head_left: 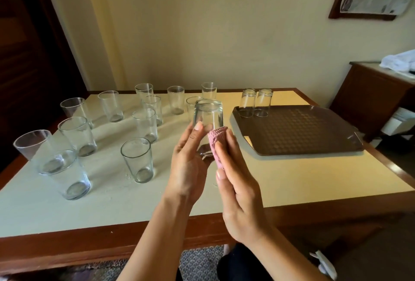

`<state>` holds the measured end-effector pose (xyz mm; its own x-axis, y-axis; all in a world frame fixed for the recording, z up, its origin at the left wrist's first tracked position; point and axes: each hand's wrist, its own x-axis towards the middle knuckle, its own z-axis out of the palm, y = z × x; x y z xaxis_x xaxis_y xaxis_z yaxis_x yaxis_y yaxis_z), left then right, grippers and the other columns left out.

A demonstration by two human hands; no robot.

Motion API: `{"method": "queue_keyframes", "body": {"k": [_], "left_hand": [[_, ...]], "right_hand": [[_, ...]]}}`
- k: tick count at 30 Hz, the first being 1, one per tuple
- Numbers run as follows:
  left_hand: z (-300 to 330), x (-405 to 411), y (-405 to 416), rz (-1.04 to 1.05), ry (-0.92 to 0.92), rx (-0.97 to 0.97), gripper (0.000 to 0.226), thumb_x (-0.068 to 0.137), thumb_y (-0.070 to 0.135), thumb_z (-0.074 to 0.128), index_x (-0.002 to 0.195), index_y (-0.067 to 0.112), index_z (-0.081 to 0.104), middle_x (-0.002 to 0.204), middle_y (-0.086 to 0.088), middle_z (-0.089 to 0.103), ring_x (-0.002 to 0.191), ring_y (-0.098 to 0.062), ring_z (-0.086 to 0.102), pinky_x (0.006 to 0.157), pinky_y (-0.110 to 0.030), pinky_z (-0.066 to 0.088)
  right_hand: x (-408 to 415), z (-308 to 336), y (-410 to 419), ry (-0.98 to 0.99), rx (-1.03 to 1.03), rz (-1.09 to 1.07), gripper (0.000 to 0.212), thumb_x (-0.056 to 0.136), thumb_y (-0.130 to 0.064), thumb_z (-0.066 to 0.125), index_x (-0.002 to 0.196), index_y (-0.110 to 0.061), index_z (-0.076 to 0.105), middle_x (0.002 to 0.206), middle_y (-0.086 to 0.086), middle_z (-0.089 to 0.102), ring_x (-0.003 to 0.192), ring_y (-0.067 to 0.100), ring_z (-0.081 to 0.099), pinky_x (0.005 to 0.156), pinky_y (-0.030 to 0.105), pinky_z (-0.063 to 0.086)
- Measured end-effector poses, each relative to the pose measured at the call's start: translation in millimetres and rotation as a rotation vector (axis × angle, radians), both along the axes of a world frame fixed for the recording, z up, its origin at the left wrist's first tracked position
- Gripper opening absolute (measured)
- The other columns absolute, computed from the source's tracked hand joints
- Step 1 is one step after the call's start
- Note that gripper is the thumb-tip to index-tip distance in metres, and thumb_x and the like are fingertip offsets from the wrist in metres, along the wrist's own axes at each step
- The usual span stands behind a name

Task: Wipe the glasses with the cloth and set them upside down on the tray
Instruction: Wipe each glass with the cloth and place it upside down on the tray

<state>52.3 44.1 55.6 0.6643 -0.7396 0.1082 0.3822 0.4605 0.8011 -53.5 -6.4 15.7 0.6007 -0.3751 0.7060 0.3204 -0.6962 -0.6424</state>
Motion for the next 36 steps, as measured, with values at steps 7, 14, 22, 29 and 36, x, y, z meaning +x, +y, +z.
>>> {"method": "queue_keyframes", "body": {"k": [7, 14, 22, 29, 36], "left_hand": [[0.9, -4.6, 1.3, -0.100, -0.095, -0.015, 0.050, 0.107, 0.032, 0.049, 0.157, 0.027, 0.043, 0.133, -0.010, 0.070, 0.107, -0.025, 0.070, 0.094, -0.049, 0.055], [1.8, -7.1, 0.1, -0.056, -0.187, 0.016, 0.060, 0.098, 0.029, 0.064, 0.155, 0.022, 0.047, 0.127, -0.004, 0.073, 0.091, -0.018, 0.069, 0.080, -0.029, 0.055], [7.8, -7.7, 4.7, 0.018, -0.129, -0.067, 0.061, 0.092, 0.019, 0.067, 0.151, 0.018, 0.050, 0.133, -0.013, 0.070, 0.113, -0.027, 0.070, 0.092, -0.036, 0.055], [0.9, -13.6, 4.0, -0.146, -0.115, -0.048, 0.054, 0.103, 0.031, 0.050, 0.156, 0.025, 0.045, 0.147, -0.015, 0.061, 0.134, -0.035, 0.059, 0.112, -0.057, 0.044], [5.6, -11.4, 3.5, -0.016, -0.111, -0.082, 0.044, 0.090, 0.036, 0.070, 0.132, 0.025, 0.070, 0.118, -0.009, 0.075, 0.096, -0.020, 0.070, 0.081, -0.032, 0.058]], "right_hand": [[10.6, 38.8, -29.3, -0.089, -0.028, -0.084, 0.046, 0.102, 0.007, 0.043, 0.148, 0.008, 0.039, 0.164, 0.018, 0.028, 0.154, 0.037, 0.025, 0.123, 0.054, 0.030], [4.2, 21.6, -21.9, -0.117, 0.000, -0.020, 0.044, 0.103, 0.002, 0.042, 0.147, 0.007, 0.039, 0.163, 0.026, 0.027, 0.151, 0.045, 0.027, 0.116, 0.065, 0.034], [-8.9, 10.2, -0.7, -0.131, 0.060, 0.048, 0.046, 0.101, 0.011, 0.042, 0.148, 0.008, 0.040, 0.166, 0.010, 0.029, 0.152, 0.045, 0.025, 0.117, 0.057, 0.037], [6.6, 45.6, -25.2, -0.194, 0.002, -0.088, 0.047, 0.100, 0.010, 0.045, 0.147, 0.005, 0.039, 0.162, 0.001, 0.034, 0.153, 0.037, 0.029, 0.122, 0.052, 0.032], [-8.3, 11.9, -4.9, -0.136, 0.025, -0.024, 0.044, 0.103, 0.000, 0.043, 0.147, 0.005, 0.042, 0.164, 0.010, 0.034, 0.152, 0.038, 0.031, 0.118, 0.054, 0.037]]}}
